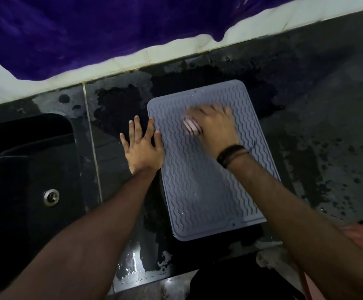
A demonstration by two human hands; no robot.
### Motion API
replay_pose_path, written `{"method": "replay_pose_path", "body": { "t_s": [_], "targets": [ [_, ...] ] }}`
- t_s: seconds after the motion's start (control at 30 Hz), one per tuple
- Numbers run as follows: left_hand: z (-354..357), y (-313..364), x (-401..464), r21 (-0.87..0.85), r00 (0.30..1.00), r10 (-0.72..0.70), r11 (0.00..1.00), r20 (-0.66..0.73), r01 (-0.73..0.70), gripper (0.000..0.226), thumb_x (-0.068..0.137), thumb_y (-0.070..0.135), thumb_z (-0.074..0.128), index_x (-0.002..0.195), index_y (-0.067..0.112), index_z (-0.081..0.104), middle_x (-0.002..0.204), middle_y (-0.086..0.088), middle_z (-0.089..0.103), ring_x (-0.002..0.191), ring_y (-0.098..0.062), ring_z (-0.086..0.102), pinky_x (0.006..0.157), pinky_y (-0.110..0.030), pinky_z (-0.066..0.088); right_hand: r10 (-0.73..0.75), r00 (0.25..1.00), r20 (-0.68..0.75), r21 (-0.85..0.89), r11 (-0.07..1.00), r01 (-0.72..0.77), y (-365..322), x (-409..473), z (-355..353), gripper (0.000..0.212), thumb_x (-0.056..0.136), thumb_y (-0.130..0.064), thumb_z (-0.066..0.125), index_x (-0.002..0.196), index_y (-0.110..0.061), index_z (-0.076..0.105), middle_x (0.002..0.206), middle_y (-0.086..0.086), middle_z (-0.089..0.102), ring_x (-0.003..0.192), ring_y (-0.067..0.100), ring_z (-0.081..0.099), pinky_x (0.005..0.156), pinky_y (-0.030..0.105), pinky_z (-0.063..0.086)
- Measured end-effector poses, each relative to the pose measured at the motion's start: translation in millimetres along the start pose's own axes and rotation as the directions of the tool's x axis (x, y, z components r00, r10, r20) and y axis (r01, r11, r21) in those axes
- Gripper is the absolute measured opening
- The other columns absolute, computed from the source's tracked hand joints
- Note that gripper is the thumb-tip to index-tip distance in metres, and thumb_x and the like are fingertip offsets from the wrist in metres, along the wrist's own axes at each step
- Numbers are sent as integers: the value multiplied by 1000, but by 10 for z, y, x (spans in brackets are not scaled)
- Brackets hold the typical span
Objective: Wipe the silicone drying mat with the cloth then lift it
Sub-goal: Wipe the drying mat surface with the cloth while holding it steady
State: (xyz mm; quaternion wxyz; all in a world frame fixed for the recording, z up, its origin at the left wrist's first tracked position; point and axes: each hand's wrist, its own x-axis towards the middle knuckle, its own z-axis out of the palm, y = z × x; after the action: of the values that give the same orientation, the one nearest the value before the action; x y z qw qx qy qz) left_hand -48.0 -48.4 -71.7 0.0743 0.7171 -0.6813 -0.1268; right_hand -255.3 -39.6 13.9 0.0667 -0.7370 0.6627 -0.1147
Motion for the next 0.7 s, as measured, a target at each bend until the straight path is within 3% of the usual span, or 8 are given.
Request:
{"method": "replay_pose_path", "body": {
  "t_s": [0.07, 0.2, 0.4, 0.63, 0.7],
  "targets": [
    [5, -3, 8, 3, 1000, -1, 1000, -2, 1, 54, 108, 51, 23, 159, 36, 26, 171, -4, 9, 158, -20, 0, 126, -53, -4, 15, 1000, -24, -50, 999, -17, -63, 430, 29, 52, 81, -8, 59, 131, -22, 54, 130, 5, 58, 117, 31, 49, 95, 44, 35],
    [25, -6, 7, 13, 1000, -5, 1000, -13, 5, 54, 108, 51, 22, 159, 36, 25, 171, -4, 10, 158, -20, 1, 126, -54, -2, 23, 987, 159, -140, 990, -1, -171, 821, 298, 50, 91, -10, 47, 140, -20, 45, 138, 8, 49, 126, 32, 41, 105, 47, 30],
    [46, -19, 7, 18, 1000, -3, 1000, -25, 3, 54, 108, 52, 21, 159, 36, 26, 171, -4, 11, 158, -21, 3, 126, -54, 0, 0, 991, 133, -95, 995, 12, -183, 255, 405, 54, 83, -15, 60, 136, -21, 52, 136, 4, 52, 126, 33, 41, 112, 52, 20],
    [21, -6, -3, -1, 1000, 2, 1000, -19, -2, 53, 108, 50, 24, 159, 36, 27, 171, -5, 11, 158, -21, 2, 126, -54, -2, -13, 968, 252, -81, 996, 35, -192, -221, 146, 53, 80, -13, 62, 131, -25, 57, 137, 0, 53, 124, 28, 43, 105, 44, 30],
    [15, -8, 5, 2, 1000, 2, 1000, -11, -2, 53, 108, 50, 23, 159, 36, 26, 171, -4, 10, 158, -21, 1, 126, -53, -3, 10, 980, 199, -87, 996, 7, -154, -44, 70, 48, 80, -15, 64, 126, -24, 59, 132, 0, 57, 120, 28, 46, 100, 42, 32]
  ]
}}
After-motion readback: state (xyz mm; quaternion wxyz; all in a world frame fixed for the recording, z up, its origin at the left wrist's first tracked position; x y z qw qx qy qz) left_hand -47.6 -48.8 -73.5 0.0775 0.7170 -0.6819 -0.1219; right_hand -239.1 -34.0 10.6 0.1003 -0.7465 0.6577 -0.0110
